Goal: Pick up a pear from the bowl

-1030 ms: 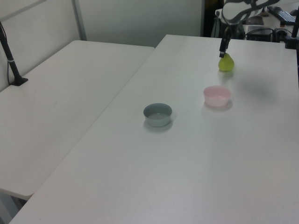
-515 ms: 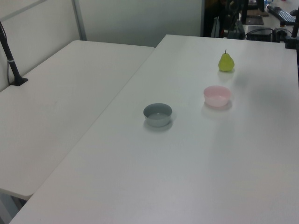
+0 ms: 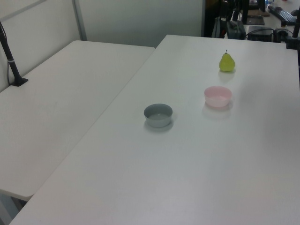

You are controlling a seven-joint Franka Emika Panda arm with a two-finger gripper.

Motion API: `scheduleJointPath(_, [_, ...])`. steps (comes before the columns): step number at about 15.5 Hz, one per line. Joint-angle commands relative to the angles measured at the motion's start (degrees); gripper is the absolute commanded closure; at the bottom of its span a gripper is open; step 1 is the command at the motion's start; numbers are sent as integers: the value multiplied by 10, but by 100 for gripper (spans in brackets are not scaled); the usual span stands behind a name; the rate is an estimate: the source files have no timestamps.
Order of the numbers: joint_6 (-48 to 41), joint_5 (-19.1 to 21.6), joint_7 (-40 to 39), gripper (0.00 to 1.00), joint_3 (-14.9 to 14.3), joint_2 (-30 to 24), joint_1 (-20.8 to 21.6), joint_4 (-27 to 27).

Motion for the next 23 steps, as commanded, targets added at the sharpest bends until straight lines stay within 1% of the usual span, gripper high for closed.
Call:
scheduleJointPath(1, [-40, -9, 65, 0, 1, -40, 41, -8])
scheduleJointPath(2, [-47, -9, 80, 0, 2, -44, 48, -6])
scheduleJointPath(4, [-71, -9, 83, 0, 2, -53, 62, 2])
scheduleJointPath(8, [-82, -9, 49, 0, 3, -61, 85, 2])
scheduleJointPath(9, [-82, -9, 28, 0, 8, -63, 84, 0])
scheduleJointPath(10, [-82, -9, 2, 0, 23, -66, 77, -3])
scheduleJointPath(11, [-81, -10, -19, 0, 31, -66, 72, -7])
scheduleJointPath(13, [-76, -11, -38, 0, 37, -62, 67, -10])
scheduleJointPath(16, [-58, -14, -86, 0, 39, -53, 62, -9])
scheduleJointPath(19, [-42, -11, -86, 0, 57, -48, 41, -8])
scheduleJointPath(23, [-39, -9, -82, 0, 57, -45, 39, -8])
